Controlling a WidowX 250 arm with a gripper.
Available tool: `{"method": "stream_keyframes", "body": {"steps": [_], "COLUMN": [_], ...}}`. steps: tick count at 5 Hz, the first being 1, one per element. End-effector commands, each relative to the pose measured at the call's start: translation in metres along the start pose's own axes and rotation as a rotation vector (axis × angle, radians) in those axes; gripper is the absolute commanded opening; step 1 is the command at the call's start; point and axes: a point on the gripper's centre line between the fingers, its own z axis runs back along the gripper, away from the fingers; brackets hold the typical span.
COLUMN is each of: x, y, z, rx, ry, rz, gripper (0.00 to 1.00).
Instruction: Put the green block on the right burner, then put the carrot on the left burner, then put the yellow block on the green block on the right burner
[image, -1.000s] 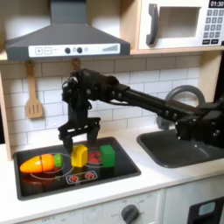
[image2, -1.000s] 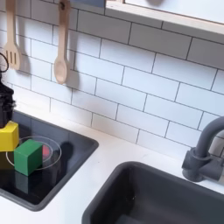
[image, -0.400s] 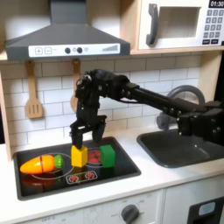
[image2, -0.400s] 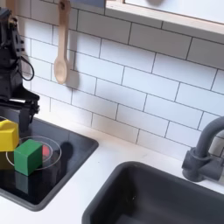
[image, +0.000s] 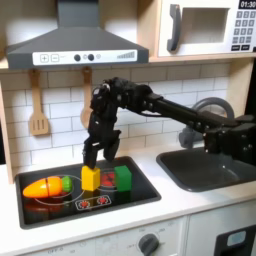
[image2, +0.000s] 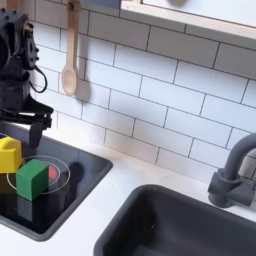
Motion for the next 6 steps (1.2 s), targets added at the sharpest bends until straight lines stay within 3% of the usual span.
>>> {"method": "stream_keyframes", "body": {"steps": [1,2,4,6], "x": [0.001,0.005,0.012,0.001], "y": [0.006,0.007,0.020,0.024], "z": [0.002,0.007,-0.006,-0.011], "rx": [-0.010,0.005,0.006,0.017], "ry": [0.027,0.020,0.020,0.065], "rz": [0.106,0.140,0.165,0.169], "gripper": [1.00,1.00,1.00,1.00]}}
